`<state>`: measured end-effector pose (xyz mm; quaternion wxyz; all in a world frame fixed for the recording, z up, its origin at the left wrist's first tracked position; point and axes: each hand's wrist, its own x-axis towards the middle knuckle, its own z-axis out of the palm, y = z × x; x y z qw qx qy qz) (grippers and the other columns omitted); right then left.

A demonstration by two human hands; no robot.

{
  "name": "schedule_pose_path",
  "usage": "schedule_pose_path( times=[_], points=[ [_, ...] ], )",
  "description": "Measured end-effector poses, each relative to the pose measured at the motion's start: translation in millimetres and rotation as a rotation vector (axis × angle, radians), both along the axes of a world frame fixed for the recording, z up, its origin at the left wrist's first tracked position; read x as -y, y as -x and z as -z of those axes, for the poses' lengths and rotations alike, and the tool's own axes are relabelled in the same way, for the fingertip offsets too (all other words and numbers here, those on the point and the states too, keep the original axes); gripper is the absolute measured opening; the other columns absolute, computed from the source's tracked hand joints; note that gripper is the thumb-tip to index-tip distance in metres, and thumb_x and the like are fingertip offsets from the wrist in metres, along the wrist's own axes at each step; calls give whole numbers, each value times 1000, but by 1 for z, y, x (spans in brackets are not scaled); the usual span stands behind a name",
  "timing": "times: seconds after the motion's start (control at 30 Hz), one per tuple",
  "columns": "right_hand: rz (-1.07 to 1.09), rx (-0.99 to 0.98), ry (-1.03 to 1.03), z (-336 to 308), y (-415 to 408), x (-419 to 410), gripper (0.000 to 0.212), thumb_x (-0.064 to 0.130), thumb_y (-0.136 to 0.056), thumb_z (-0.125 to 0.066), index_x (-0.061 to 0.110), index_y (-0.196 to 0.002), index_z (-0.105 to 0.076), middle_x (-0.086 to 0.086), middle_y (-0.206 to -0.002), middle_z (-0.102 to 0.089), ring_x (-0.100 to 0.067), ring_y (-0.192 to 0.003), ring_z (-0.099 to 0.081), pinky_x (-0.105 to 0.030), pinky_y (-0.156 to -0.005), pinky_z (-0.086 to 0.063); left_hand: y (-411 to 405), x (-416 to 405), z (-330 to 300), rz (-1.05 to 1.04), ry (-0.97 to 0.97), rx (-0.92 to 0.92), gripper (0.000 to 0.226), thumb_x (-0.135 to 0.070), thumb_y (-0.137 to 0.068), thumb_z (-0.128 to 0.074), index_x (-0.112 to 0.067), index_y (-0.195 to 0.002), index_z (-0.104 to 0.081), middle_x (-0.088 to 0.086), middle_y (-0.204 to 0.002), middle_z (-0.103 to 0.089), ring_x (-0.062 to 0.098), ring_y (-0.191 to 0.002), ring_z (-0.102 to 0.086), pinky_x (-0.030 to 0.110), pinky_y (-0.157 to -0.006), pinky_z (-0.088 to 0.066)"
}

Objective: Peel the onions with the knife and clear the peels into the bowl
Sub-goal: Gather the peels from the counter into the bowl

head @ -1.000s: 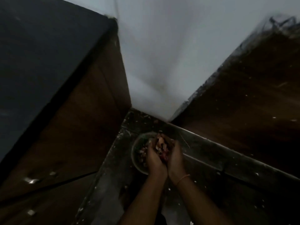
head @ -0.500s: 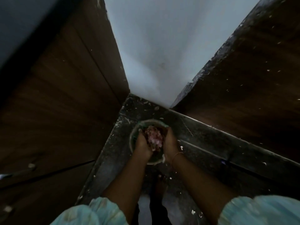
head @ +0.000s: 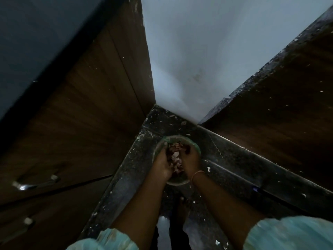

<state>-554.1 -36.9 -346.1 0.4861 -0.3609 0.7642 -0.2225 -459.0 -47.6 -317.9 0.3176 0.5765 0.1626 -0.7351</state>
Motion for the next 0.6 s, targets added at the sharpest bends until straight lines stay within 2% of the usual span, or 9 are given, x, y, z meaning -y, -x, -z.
schedule_pose_path(
  times=[0.07, 0.1, 0.13, 0.2, 0.27, 0.3, 0.37, 0.47, 0.6],
  points=[
    [32, -119, 7, -11, 2, -1, 26, 21, -91, -64, 17, -117, -63, -7, -118, -67, -26, -110, -61, -43, -102, -46, 1, -4, 2, 56, 22, 15, 43, -38, -103, -44, -4, -92, -68, 14, -73, -75, 29, -83, -64, 35, -67, -50],
    [16, -124, -5, -12, 3, -3, 27, 20, -91, -64, 16, -118, -64, -8, -118, -67, -26, -111, -60, -41, -102, -46, 0, -5, 1, 115, 28, 21, 40, -33, -104, -44, -4, -90, -68, 14, -70, -74, 28, -80, -64, 35, -66, -50],
    [-13, -76, -49, -9, 2, -4, 32, 20, -91, -64, 16, -123, -62, -8, -122, -65, -26, -114, -59, -41, -104, -45, 0, -6, -3, 176, 26, 27, 36, -27, -103, -45, -3, -90, -68, 14, -73, -74, 28, -80, -64, 36, -66, -52],
    [-44, 58, -131, 15, -1, -9, 53, 23, -92, -62, 16, -142, -48, -11, -140, -54, -29, -128, -50, -45, -111, -38, 0, -9, -1, 269, 30, 31, 28, -22, -101, -48, -3, -99, -69, 16, -93, -73, 28, -85, -66, 37, -70, -55],
    [57, 105, -177, 57, -4, -15, 62, 34, -94, -56, 16, -149, -35, -11, -150, -42, -31, -136, -42, -47, -116, -33, 1, -11, 1, 261, 38, 32, 34, -30, -101, -49, -4, -107, -71, 17, -108, -72, 30, -95, -66, 37, -79, -54],
    [111, 110, -172, 59, -8, -18, 60, 38, -95, -52, 16, -149, -36, -10, -151, -41, -30, -137, -41, -47, -116, -31, 4, -12, 0, 211, 42, 21, 38, -34, -102, -48, -5, -105, -72, 15, -104, -74, 29, -96, -66, 36, -80, -53],
    [188, 104, -103, 27, -17, -21, 50, 31, -101, -47, 11, -147, -40, -9, -148, -45, -28, -135, -43, -47, -116, -32, 11, -11, -5, 185, 70, 47, 42, -38, -103, -45, -6, -103, -72, 12, -96, -76, 27, -97, -66, 32, -78, -51],
    [200, 144, -33, -20, -20, -20, 45, 29, -103, -43, 10, -144, -44, -13, -143, -49, -31, -131, -46, -46, -114, -34, 25, -6, -29, 301, 168, 166, 41, -41, -104, -44, -11, -118, -68, 13, -121, -69, 26, -110, -63, 33, -93, -50],
    [251, 171, 139, -100, -21, 4, 37, 29, -104, -43, 13, -137, -50, -12, -133, -58, -28, -120, -55, -42, -106, -41, 31, 21, -110, 397, 429, 352, 38, -32, -104, -47, -15, -137, -57, 10, -137, -59, 24, -124, -56, 38, -111, -42]
  ],
)
